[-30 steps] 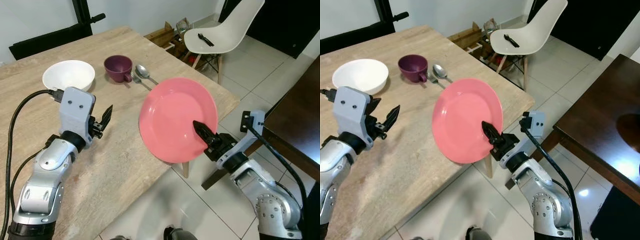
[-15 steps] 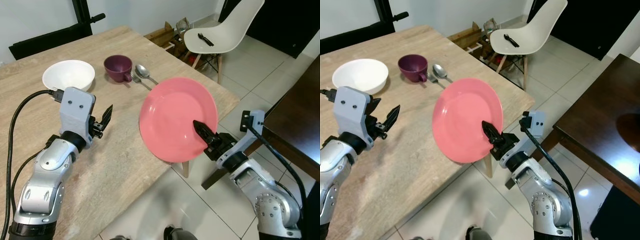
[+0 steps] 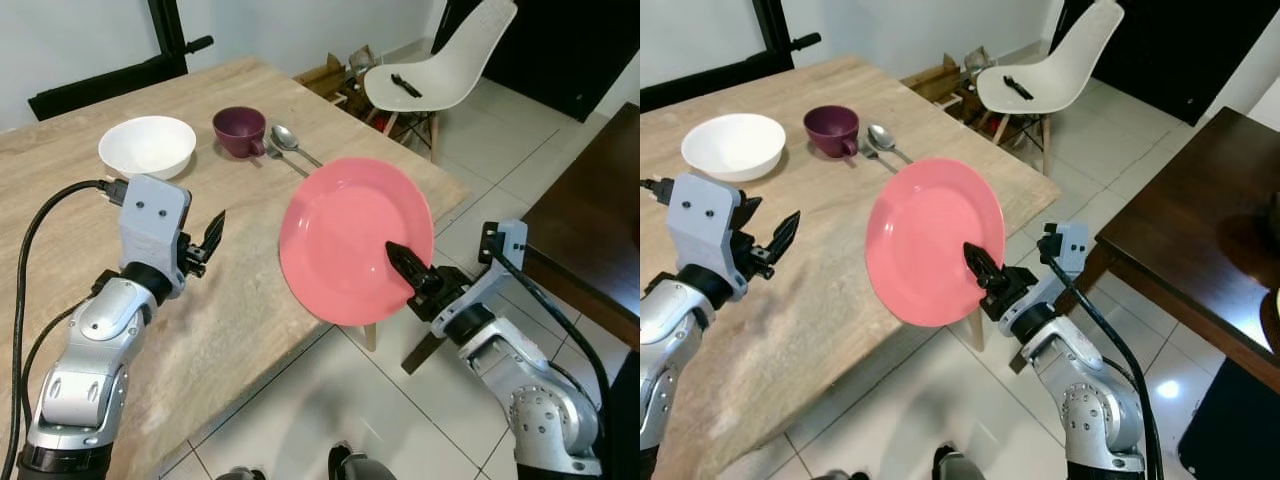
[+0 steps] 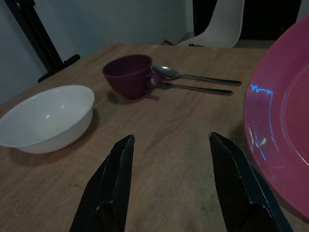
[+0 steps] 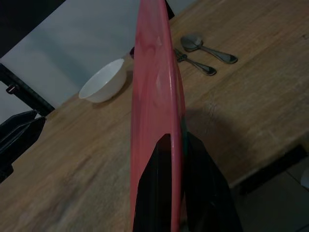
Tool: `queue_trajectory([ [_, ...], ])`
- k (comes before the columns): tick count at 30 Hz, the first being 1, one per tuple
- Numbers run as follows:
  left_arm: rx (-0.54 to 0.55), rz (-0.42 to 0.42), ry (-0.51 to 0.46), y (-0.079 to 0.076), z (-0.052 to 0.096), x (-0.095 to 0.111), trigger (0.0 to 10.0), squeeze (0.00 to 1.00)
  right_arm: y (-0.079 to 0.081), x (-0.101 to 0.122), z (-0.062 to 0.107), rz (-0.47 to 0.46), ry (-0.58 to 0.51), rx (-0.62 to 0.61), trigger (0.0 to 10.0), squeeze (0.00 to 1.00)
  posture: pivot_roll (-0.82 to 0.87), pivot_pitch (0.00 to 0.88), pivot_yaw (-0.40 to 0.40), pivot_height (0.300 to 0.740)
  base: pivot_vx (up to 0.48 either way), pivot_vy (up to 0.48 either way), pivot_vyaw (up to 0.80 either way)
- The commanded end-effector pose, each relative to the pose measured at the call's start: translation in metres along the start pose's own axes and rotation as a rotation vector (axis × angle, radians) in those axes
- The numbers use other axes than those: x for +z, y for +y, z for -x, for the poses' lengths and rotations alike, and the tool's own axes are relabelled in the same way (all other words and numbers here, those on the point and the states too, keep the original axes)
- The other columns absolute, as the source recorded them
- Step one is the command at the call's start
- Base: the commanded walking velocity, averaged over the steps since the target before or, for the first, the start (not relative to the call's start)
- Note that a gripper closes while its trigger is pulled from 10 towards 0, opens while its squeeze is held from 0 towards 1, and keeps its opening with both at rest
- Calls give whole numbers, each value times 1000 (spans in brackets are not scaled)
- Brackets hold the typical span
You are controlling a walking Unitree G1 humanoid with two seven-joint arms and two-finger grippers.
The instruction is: Setting the table
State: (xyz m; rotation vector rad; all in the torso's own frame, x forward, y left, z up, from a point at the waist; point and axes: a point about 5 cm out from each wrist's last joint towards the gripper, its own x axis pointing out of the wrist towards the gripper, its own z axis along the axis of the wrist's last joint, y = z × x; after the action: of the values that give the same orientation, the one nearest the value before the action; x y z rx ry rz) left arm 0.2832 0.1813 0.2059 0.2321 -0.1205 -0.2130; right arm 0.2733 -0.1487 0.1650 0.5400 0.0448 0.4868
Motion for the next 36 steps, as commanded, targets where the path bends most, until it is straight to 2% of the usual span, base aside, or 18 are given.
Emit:
queue_trajectory([
  [1, 3, 8, 16, -1, 3, -3, 10000, 0, -2, -1, 2, 2, 4, -8, 10000, 0, -62, 63, 9, 740, -281, 0, 0],
  [36, 4, 7, 21, 0, 3, -2, 10000, 0, -1, -2, 1, 1, 12, 3, 10000, 0, -62, 66, 9, 740, -335, 0, 0],
])
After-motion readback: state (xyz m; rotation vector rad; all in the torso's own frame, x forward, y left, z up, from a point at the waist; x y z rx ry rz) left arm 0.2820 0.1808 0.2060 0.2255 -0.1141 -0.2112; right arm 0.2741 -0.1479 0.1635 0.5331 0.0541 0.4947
